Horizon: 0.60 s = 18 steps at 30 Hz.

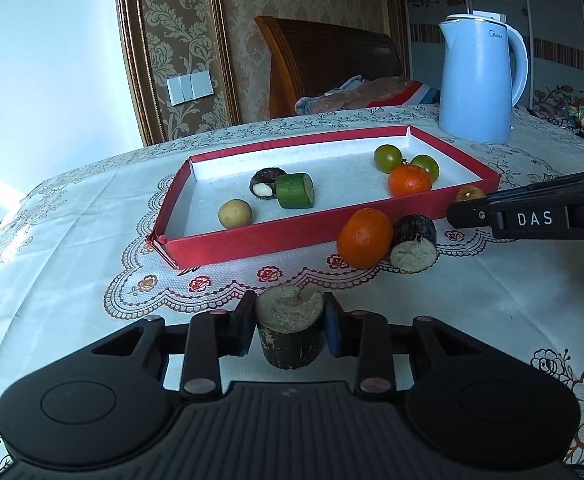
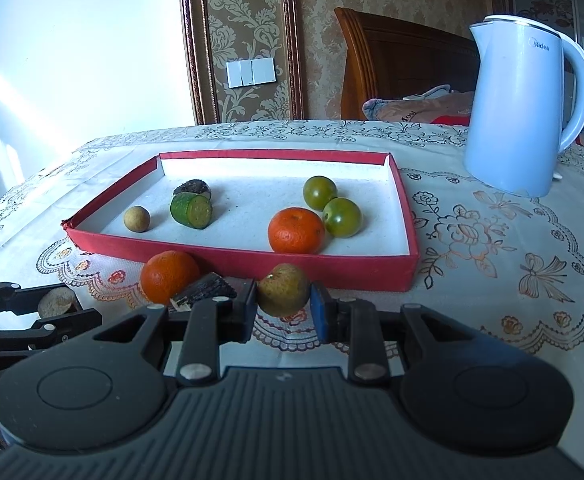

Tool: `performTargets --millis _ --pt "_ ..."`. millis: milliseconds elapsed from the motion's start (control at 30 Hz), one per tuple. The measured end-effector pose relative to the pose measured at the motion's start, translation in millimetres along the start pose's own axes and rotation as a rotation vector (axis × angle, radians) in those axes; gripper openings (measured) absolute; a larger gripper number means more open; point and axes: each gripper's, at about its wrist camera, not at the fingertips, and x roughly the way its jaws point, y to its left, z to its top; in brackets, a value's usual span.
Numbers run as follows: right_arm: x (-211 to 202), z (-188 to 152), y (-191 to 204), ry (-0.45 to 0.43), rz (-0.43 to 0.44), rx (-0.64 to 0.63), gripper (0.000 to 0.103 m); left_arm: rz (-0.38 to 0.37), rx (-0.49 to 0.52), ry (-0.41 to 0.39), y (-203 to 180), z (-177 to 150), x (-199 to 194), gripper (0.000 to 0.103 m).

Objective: Organize fruits
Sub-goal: 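Lift the eggplant chunk and the pear and carry them toward the red tray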

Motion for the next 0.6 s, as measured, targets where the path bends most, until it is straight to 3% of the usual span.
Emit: performTargets --millis 233,600 --pt "-3.5 3.5 -1.1 -0.016 0.0 0.005 0.027 -0.027 -0.025 -0.052 -2.1 20.8 -6.2 0.034" --pt "8.7 24.4 -1.4 -0.014 -0.022 -0.011 0.027 -0.035 -0.13 -0.064 2.6 61.6 24.5 0.034"
